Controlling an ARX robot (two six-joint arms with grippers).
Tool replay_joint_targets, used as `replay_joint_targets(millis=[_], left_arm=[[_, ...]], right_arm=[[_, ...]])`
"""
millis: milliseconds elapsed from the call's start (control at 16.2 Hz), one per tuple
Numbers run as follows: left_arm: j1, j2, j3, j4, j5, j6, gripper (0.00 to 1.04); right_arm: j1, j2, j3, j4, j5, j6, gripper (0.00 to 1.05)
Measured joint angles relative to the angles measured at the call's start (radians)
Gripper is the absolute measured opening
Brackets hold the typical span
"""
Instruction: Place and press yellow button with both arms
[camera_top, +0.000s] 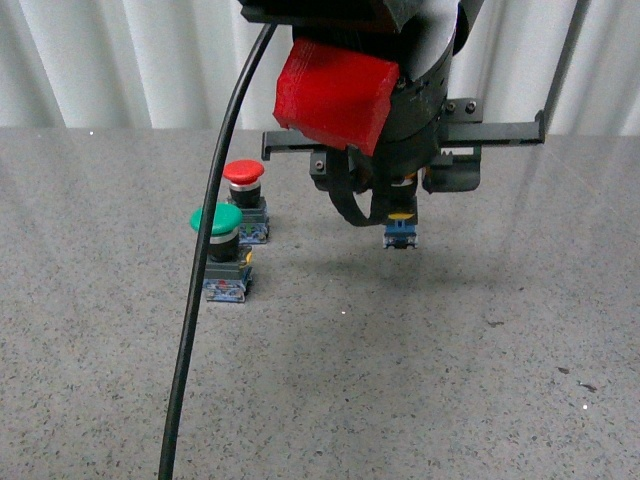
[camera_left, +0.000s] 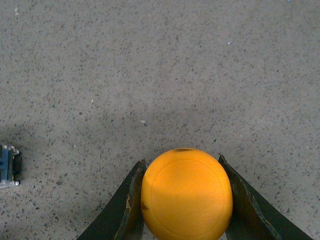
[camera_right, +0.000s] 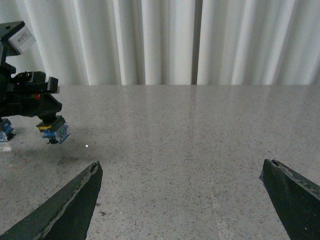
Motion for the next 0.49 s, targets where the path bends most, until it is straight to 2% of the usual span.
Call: replay_joint_targets(millis=[494], left_arm=[[-0.010,0.032,-0.013,-0.037,-0.016,-0.074,0.34]], right_arm=[[0.000,0.000,0.000,0.000,0.000,0.000,0.98]])
